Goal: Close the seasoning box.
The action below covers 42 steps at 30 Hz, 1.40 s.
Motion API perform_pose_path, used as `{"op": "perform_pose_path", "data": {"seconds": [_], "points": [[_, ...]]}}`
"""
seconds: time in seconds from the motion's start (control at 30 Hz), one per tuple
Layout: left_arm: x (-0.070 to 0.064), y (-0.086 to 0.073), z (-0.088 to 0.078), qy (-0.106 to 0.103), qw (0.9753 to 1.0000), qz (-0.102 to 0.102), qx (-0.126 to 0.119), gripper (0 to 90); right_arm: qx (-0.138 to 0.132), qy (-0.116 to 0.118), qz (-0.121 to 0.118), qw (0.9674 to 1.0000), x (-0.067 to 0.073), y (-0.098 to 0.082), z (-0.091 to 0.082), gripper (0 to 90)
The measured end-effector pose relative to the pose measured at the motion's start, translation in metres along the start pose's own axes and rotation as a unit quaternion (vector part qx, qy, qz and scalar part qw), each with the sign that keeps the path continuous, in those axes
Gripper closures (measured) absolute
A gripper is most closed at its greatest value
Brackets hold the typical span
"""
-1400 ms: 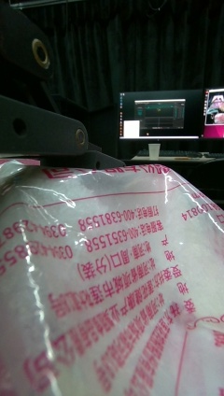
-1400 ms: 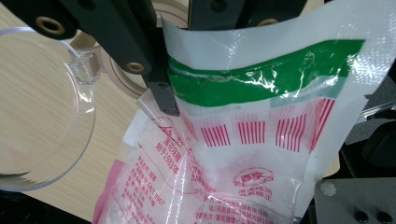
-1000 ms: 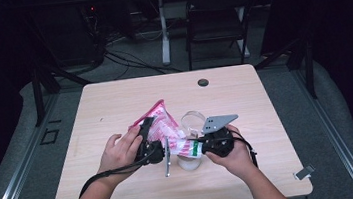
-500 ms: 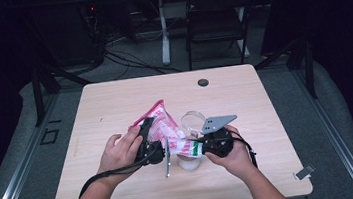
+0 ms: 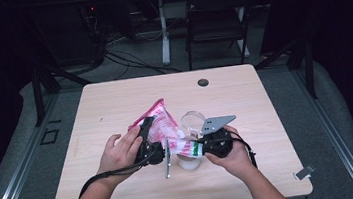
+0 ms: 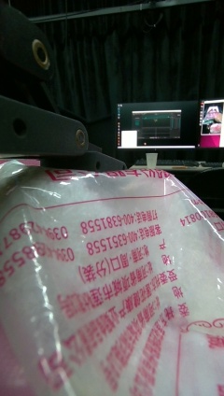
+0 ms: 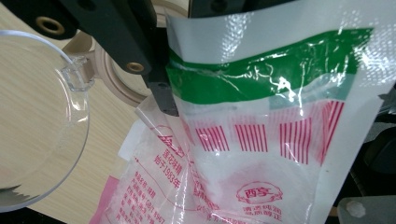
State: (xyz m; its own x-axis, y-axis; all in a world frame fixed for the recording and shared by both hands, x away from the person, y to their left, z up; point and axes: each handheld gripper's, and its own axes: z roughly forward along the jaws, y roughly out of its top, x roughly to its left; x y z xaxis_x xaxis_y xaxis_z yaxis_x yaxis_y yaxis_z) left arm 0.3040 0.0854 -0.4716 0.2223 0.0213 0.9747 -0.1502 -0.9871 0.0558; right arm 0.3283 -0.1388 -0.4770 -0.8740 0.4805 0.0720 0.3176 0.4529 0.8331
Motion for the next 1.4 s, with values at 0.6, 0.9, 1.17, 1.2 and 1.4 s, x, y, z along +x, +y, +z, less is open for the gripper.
{"op": "perform_pose_path", "data": {"seconds": [0.6, 0.9, 1.17, 1.2, 1.4], "points": [[0.0001, -0.0002, -0.0004, 0.001, 1.0, -0.001, -0.005, 61.3, 0.003, -0.009, 0.002, 1.0, 0.0002, -0.0006, -0.0006, 90.0], [0.0006, 0.0001, -0.0015, -0.001, 1.0, 0.001, -0.001, 61.5, 0.001, -0.006, 0.01, 0.9999, -0.0012, -0.0011, -0.0011, 90.0], [0.0026, 0.0006, -0.0022, 0.001, 1.0, -0.003, 0.0, 61.8, 0.001, 0.002, 0.015, 0.9999, -0.0016, -0.0014, -0.0013, 90.0], [0.0029, 0.0004, -0.0024, 0.001, 1.0, -0.004, -0.001, 61.9, 0.002, 0.005, 0.01, 0.9999, -0.0014, -0.0013, -0.0017, 90.0], [0.0038, 0.0011, -0.0028, 0.007, 1.0, -0.002, -0.002, 62.1, 0.004, 0.011, 0.008, 0.9999, -0.0012, -0.0014, -0.0013, 90.0]]}}
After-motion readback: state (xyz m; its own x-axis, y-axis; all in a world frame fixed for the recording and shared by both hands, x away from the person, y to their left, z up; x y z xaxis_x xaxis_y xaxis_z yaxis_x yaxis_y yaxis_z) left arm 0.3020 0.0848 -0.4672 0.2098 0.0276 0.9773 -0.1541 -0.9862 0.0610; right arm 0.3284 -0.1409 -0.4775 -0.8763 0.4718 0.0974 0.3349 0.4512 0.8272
